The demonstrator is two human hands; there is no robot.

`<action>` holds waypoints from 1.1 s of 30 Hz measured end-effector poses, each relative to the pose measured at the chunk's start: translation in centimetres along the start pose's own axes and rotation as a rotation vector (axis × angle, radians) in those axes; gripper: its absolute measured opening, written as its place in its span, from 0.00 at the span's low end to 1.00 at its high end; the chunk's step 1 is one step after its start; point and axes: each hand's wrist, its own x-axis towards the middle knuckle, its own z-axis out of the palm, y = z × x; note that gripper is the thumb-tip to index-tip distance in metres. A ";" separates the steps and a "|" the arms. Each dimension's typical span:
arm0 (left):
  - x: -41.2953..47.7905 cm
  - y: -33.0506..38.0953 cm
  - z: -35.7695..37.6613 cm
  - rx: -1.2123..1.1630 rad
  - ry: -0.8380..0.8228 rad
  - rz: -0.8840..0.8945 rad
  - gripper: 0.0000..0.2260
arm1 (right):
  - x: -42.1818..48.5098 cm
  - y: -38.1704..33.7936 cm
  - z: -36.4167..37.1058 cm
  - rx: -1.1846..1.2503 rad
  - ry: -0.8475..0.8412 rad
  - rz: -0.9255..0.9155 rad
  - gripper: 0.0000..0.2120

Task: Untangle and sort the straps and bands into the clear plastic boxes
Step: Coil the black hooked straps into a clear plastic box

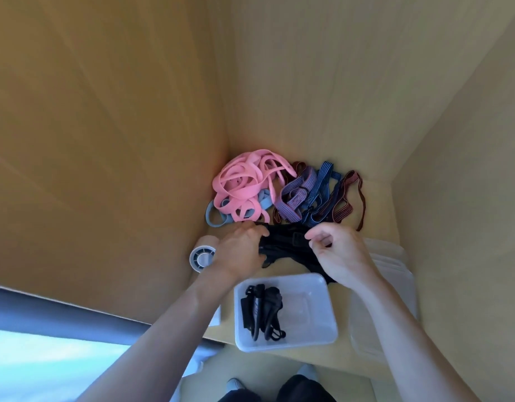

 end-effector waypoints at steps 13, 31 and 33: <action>1.6 0.5 -1.2 -0.135 0.019 -0.022 0.10 | 1.1 1.2 -1.1 0.085 -0.001 -0.026 0.13; 2.3 8.8 -13.3 -0.504 0.206 0.253 0.07 | 2.0 -1.6 -4.2 0.395 -0.188 -0.063 0.12; 2.3 9.4 -14.8 -0.519 0.223 0.280 0.06 | 2.5 -1.6 -4.8 0.408 -0.191 -0.097 0.04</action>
